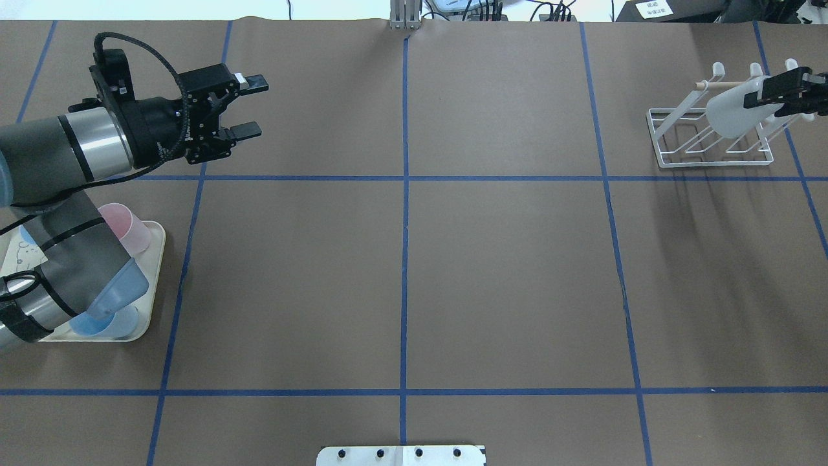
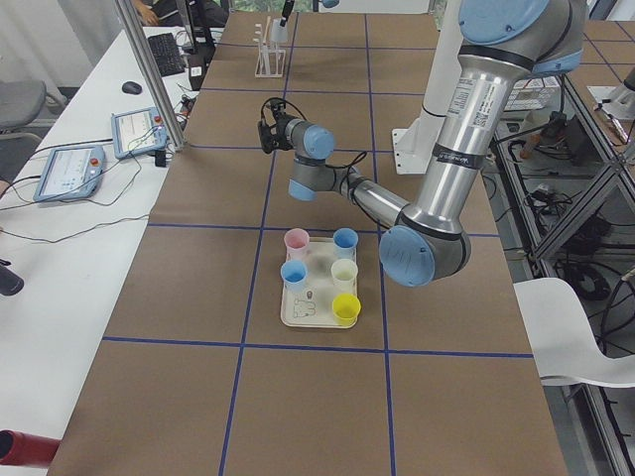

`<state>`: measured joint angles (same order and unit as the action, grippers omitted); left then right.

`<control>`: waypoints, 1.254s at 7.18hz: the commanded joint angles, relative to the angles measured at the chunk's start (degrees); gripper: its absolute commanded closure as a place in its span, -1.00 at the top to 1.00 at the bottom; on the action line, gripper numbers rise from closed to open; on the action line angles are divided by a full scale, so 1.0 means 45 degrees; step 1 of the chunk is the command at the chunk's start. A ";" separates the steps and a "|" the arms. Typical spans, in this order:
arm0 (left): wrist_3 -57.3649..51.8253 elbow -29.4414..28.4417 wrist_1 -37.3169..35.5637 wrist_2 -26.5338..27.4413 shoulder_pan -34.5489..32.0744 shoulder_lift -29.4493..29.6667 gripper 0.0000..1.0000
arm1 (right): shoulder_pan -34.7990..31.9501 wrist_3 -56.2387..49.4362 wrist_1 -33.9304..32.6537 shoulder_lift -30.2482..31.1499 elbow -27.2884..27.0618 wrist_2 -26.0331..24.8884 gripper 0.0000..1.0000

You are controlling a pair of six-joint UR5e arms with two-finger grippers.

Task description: Transfer IKEA cup to right arm and place on rack

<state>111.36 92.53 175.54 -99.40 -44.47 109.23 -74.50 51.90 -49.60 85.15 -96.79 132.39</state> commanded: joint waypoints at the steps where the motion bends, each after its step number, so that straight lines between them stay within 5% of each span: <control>1: 0.0000 -0.0016 0.0014 0.0000 0.0000 -0.0016 0.99 | -0.0046 -0.0010 -0.0090 -0.0015 0.0082 -0.0064 -1.00; 3: -0.0019 -0.0036 -0.0005 0.0000 0.0000 0.0003 0.99 | 0.0361 -0.0010 -0.0090 -0.0015 0.0316 -0.0452 -1.00; 4: -0.0019 -0.0075 -0.0005 0.0000 0.0000 0.0003 0.99 | 0.0635 -0.0010 -0.0090 -0.0035 0.0433 -0.0687 -0.74; 5: -0.0039 -0.0094 -0.0005 0.0000 0.0000 0.0003 0.99 | 0.0657 -0.0029 -0.0071 -0.0112 0.0705 -0.0689 0.53; 6: -0.0058 -0.0075 -0.0025 -0.0019 -0.0020 0.0003 0.99 | 0.0657 -0.0029 -0.0109 -0.0210 0.0765 -0.0689 0.97; 9: -0.5588 -0.0252 -0.2217 -0.1945 -0.1008 -0.1050 0.98 | 0.0657 0.0145 -0.0110 -0.0289 0.0573 -0.0553 0.97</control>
<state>96.76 91.34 171.43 -104.03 -46.13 106.05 -71.56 52.03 -50.09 83.97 -93.57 129.67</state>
